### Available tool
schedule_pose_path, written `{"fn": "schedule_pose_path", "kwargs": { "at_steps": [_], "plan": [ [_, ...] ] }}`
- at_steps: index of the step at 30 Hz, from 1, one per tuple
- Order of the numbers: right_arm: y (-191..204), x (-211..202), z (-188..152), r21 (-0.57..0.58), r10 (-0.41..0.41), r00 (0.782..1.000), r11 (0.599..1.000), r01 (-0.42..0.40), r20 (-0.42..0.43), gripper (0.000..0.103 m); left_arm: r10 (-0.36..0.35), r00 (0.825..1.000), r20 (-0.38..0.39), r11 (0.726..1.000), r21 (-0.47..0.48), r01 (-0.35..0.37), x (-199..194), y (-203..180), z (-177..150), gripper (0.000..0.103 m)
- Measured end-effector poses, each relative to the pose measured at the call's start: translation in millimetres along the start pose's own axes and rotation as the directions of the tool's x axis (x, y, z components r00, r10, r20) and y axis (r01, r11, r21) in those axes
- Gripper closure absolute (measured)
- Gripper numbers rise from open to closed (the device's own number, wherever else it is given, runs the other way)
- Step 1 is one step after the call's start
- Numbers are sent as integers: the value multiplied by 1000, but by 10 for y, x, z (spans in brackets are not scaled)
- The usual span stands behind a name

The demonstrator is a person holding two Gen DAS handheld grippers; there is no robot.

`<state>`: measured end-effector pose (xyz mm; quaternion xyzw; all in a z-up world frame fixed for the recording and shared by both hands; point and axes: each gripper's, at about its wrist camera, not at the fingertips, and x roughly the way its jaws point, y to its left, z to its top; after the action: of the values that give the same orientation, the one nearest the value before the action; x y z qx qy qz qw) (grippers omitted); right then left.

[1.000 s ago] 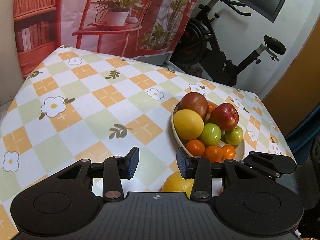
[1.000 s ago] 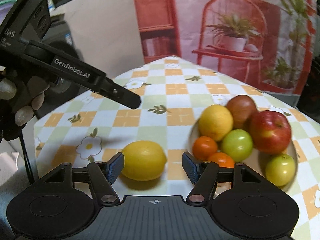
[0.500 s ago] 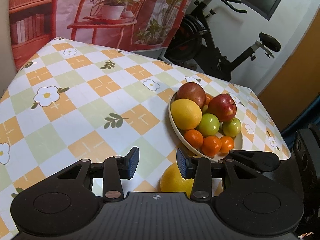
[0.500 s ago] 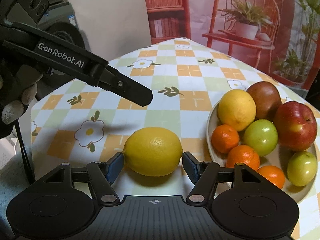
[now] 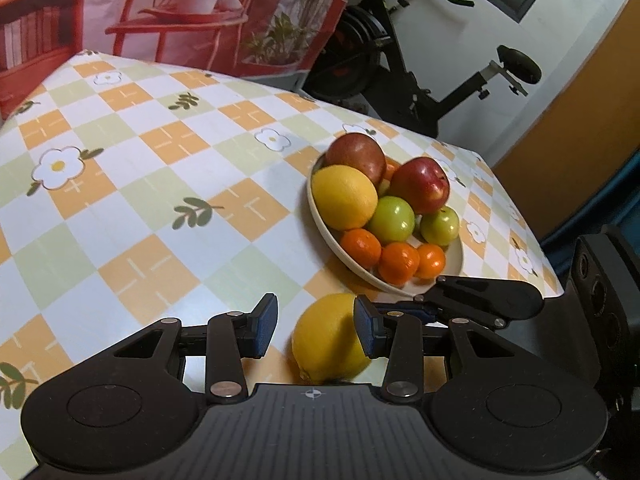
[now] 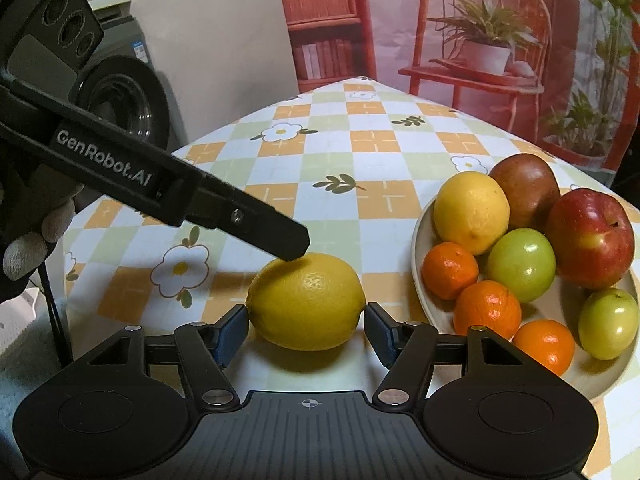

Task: Organize fruits
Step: 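Close the left gripper on the lemon while the right gripper closes on it too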

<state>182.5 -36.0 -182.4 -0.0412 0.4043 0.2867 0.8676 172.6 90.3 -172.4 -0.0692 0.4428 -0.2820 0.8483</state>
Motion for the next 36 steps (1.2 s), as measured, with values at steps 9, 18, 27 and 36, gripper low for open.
{"fn": "schedule_pose_path", "kwargs": {
  "at_steps": [9,18,27,36],
  "plan": [
    [-12,-20,-81,27,1,1000,1000,-1,2,47,-43,998,-49,999,1,43,97,-18,-43,58],
    [-19,-32,-93,37,2,1000,999,-3,16,48,-52,997,-56,999,0,52,133,-36,-47,58],
    [-22,-33,-101,37,2,1000,999,-3,20,49,-54,997,-55,999,-1,54,137,-34,-47,59],
    [-21,-58,-99,41,1,1000,999,-2,25,50,-52,997,-54,999,2,52,130,-38,-37,60]
  ]
}}
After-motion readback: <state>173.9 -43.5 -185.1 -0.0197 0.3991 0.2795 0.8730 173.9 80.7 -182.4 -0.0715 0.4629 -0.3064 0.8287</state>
